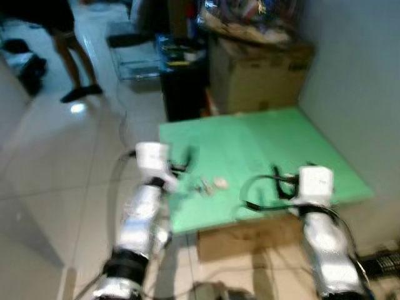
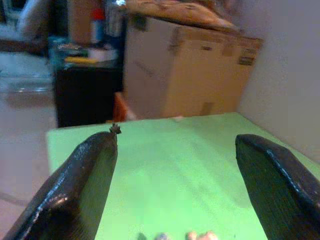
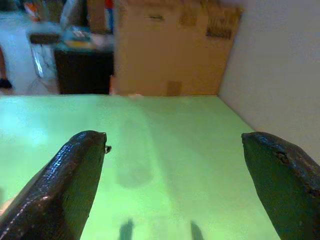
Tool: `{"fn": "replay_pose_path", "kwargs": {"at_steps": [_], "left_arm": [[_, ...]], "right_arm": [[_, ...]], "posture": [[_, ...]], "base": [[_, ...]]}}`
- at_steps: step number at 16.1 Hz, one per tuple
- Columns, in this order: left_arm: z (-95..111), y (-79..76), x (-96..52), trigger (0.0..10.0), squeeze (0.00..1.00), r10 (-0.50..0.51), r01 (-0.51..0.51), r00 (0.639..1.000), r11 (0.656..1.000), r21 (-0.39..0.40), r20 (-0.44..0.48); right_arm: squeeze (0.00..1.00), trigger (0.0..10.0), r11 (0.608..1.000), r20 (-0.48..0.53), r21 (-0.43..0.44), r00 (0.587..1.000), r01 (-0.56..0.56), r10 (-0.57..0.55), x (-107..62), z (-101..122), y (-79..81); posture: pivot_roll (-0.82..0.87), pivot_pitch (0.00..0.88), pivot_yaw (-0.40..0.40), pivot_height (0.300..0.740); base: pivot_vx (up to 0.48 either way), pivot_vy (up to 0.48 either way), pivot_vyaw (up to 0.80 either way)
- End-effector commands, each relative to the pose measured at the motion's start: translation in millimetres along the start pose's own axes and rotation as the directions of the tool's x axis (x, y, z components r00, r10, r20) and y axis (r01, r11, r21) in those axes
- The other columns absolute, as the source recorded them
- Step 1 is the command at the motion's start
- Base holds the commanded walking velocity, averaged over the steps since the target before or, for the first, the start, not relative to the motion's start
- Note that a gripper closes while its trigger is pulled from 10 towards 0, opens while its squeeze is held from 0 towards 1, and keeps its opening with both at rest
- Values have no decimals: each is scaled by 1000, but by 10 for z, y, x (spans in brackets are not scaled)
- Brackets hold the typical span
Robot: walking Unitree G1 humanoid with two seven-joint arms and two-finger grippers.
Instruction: Hang keys on a hook
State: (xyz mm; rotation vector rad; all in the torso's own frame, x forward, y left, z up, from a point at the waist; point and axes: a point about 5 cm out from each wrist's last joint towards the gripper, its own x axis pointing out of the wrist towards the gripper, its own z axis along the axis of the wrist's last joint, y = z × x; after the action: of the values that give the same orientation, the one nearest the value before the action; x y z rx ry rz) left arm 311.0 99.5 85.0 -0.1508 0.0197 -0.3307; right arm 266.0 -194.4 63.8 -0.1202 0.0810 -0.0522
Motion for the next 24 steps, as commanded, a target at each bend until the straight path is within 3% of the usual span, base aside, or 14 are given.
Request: {"fn": "replay_pose_path", "kwargs": {"at_steps": [1,3,7,12,15,16,19,24], "left_arm": [[38,111,-25,10000,0,34,-35,999,999,36,7],[60,148,-25,10000,0,45,-45,999,995,85,5],[75,213,-32,10000,0,87,-87,996,993,75,10],[144,269,-59,10000,0,71,-73,997,992,98,29],[159,292,-108,10000,0,54,-58,998,980,192,27],[183,301,-148,10000,0,40,-43,999,976,211,19],[219,286,-244,10000,0,-3,1,1000,967,254,8],[202,324,-644,10000,0,17,-4,999,960,281,-43]], "right_arm": [[0,10000,1000,16,17,1000,-15,15,43,61,68],[0,10000,1000,5,27,1000,-4,4,73,55,68],[0,10000,999,-5,32,1000,-5,6,71,23,91],[0,10000,999,23,53,1000,-8,6,413,208,168],[0,10000,998,48,53,998,24,-27,673,434,311],[0,10000,995,21,52,996,87,-88,772,449,257],[0,10000,994,-41,34,994,102,-100,838,371,257],[0,10000,997,-191,64,981,35,-22,752,48,496]], "posture": [[-212,2,20,740],[-206,15,25,740],[-208,26,29,740],[-170,59,33,740],[-126,97,42,740],[-90,134,50,740],[-51,190,51,740],[24,313,43,740]], "base": [[296,0,0],[0,0,0],[0,0,0],[0,0,0],[0,0,0],[0,0,0],[0,0,0],[0,0,0]]}}
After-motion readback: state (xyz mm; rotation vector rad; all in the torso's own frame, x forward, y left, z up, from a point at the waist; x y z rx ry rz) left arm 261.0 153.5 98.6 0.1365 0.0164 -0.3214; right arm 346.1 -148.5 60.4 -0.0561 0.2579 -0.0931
